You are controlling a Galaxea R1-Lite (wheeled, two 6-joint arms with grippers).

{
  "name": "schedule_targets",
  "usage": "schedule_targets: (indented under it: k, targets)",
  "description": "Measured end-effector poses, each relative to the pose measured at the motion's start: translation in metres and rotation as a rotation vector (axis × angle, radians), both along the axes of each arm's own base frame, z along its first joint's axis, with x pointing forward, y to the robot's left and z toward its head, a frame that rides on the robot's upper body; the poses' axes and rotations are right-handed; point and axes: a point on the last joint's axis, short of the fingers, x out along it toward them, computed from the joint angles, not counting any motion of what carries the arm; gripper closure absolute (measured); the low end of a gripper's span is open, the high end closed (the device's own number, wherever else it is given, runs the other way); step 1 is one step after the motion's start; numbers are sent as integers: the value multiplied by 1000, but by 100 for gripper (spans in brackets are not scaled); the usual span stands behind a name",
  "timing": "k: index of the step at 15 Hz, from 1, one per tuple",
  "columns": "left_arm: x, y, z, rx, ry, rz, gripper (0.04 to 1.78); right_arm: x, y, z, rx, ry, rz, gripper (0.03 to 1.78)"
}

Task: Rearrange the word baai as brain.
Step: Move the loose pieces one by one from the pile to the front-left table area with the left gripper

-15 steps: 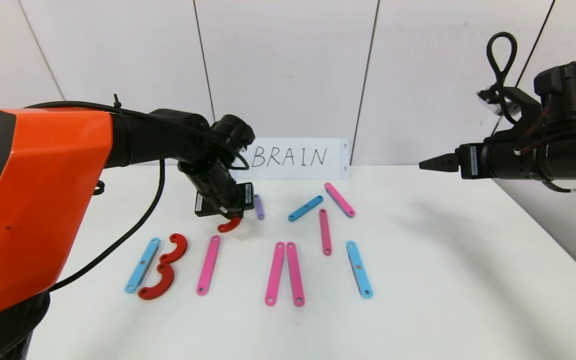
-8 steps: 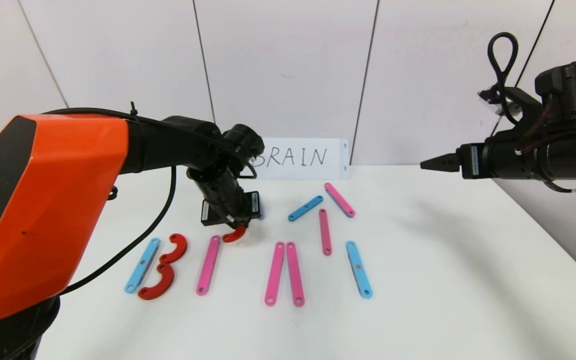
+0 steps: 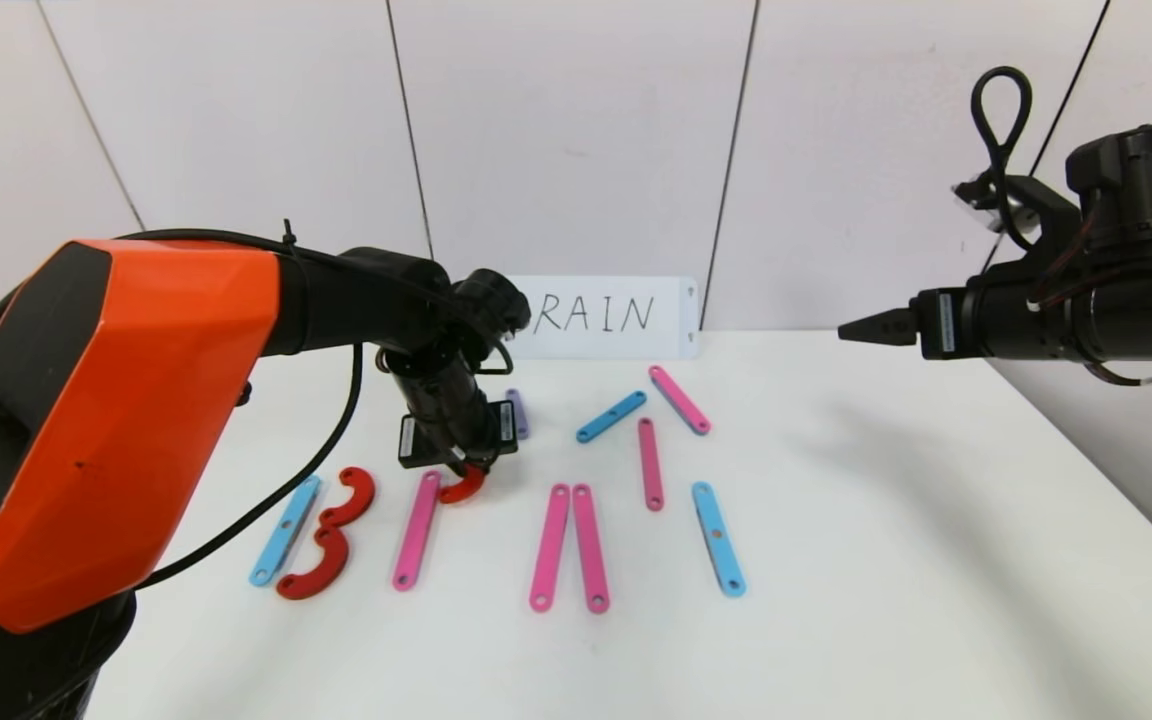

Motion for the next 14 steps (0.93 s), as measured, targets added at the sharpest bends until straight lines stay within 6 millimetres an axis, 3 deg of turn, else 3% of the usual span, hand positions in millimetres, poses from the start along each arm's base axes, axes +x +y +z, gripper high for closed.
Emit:
schedule_targets:
  k: [10, 14]
  targets:
    - [-2, -4, -4, 5, 12, -9, 151, 0, 1, -1, 0, 2, 2, 7]
    - [-1, -5, -5, 7, 10, -16, 118, 0, 0, -1, 1, 3, 1, 7]
